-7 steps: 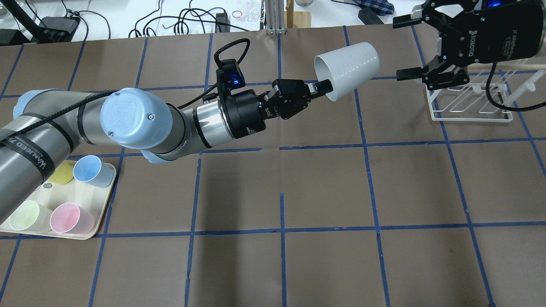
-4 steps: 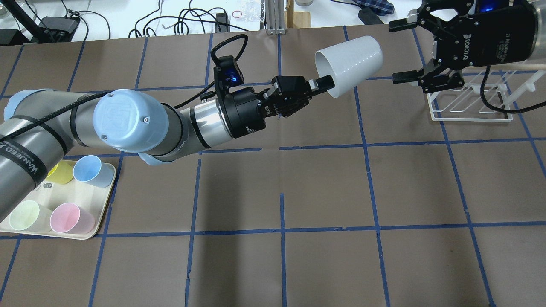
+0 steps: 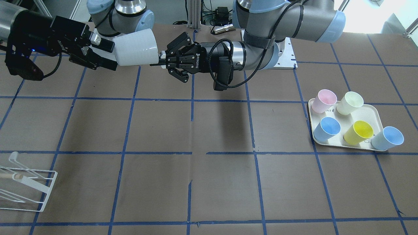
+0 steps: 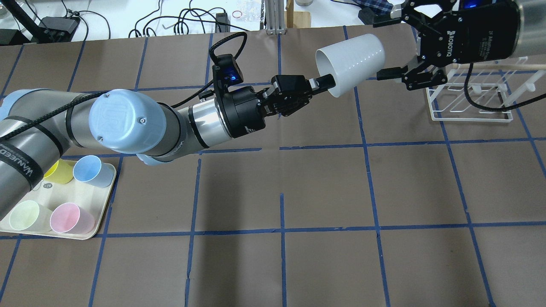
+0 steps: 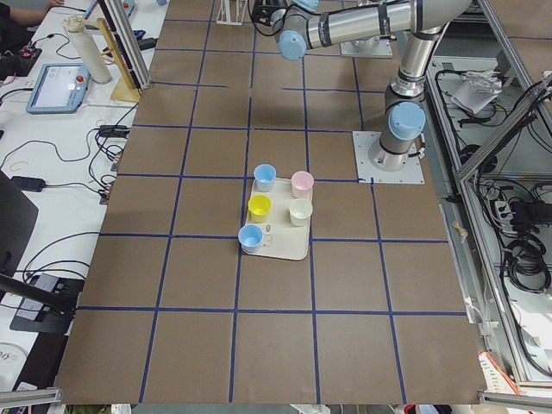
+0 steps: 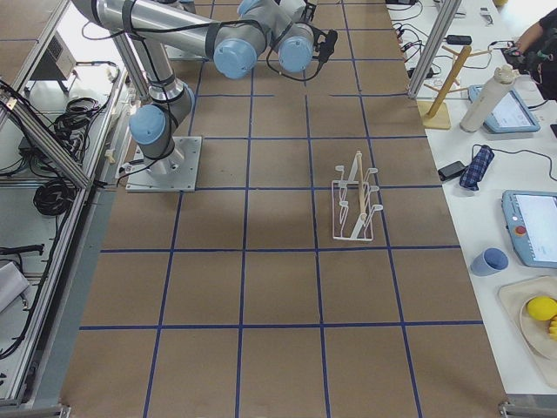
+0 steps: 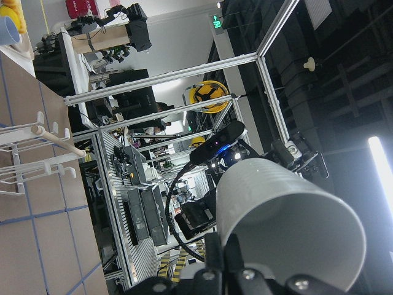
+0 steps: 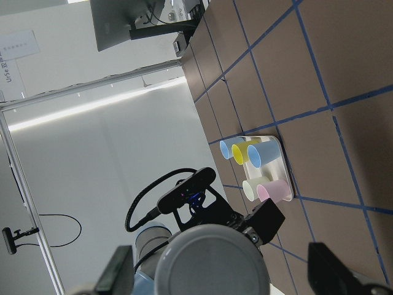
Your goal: Transfer IKEA cup to right arm and place on rack
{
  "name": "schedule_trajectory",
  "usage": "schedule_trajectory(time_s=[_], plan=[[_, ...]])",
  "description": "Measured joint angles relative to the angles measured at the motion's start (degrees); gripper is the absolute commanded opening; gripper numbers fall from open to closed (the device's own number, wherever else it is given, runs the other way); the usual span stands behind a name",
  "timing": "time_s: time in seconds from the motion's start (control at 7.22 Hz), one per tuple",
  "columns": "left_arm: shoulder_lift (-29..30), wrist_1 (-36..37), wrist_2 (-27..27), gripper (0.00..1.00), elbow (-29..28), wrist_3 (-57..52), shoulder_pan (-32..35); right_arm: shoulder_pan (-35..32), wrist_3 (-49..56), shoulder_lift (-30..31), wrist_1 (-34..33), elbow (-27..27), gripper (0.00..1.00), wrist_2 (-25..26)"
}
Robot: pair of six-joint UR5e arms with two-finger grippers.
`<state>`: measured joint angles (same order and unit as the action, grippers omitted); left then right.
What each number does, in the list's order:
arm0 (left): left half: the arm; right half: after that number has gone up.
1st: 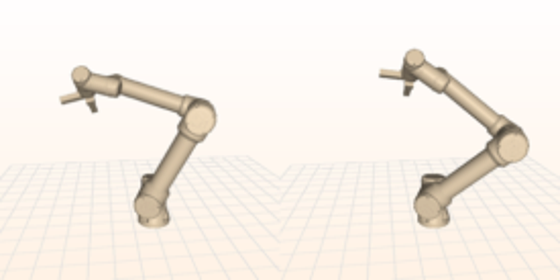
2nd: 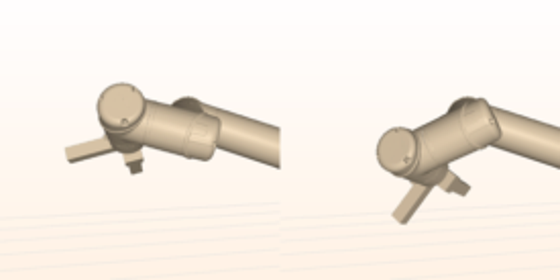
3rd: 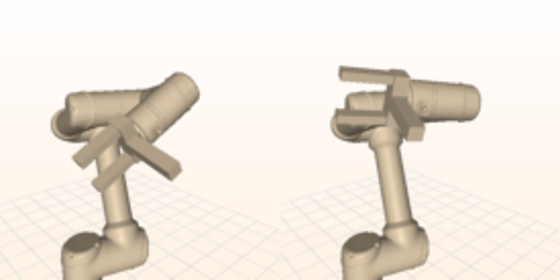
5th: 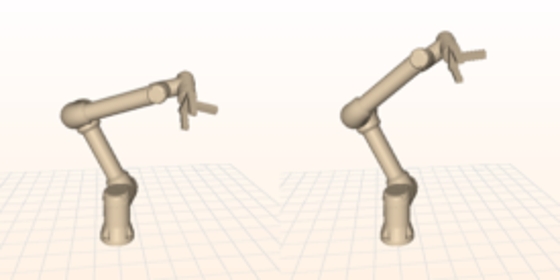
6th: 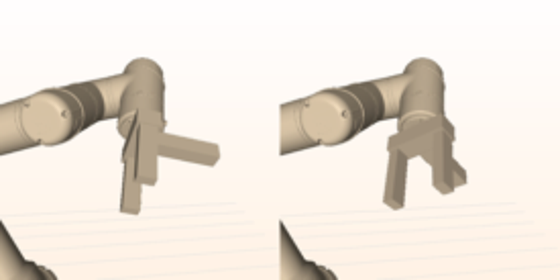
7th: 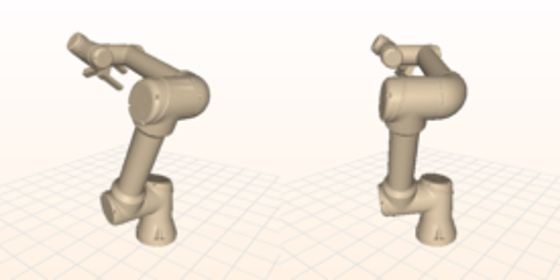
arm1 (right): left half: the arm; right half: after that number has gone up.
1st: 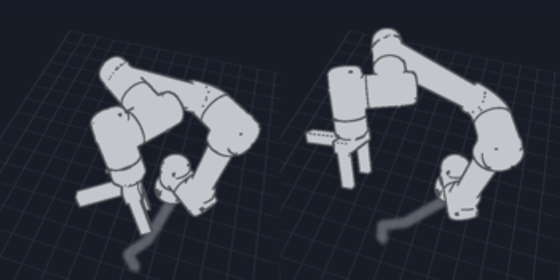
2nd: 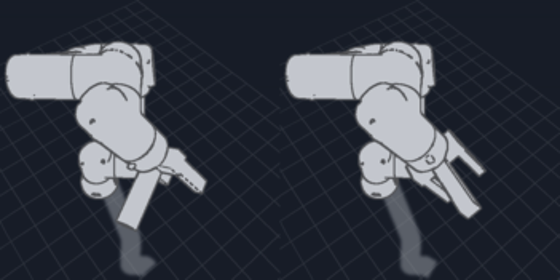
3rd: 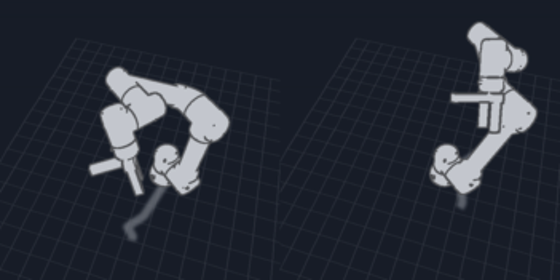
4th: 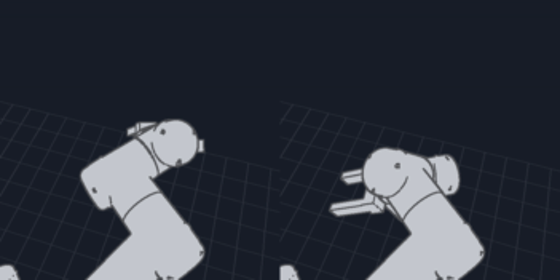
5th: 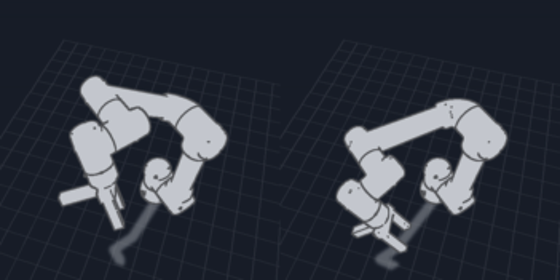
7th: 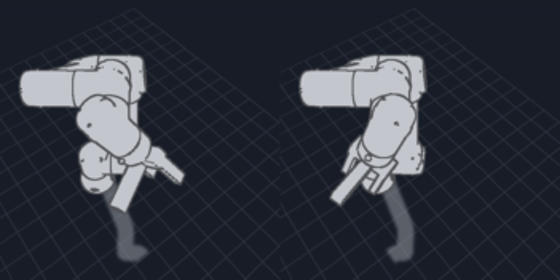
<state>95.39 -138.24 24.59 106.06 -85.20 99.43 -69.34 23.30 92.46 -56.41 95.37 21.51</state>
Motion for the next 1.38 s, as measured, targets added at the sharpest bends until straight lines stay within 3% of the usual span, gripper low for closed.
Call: schedule_trajectory(time_s=[0.42,1.11,1.38], plan=[[-0.07,0.07,-0.05,0.0,-0.04,-0.02,-0.03,-1.96,0.15,0.03,-0.17,-0.01,1.0,-0.15],[-0.08,0.08,-0.15,0.0,0.01,-0.11,-0.03,-2.37,-0.13,0.0,-0.13,-0.15,0.64,-0.15],[-0.11,0.08,-0.2,0.0,0.02,-0.13,-0.04,-2.29,0.15,-0.06,-0.04,-0.21,0.55,-0.12]])
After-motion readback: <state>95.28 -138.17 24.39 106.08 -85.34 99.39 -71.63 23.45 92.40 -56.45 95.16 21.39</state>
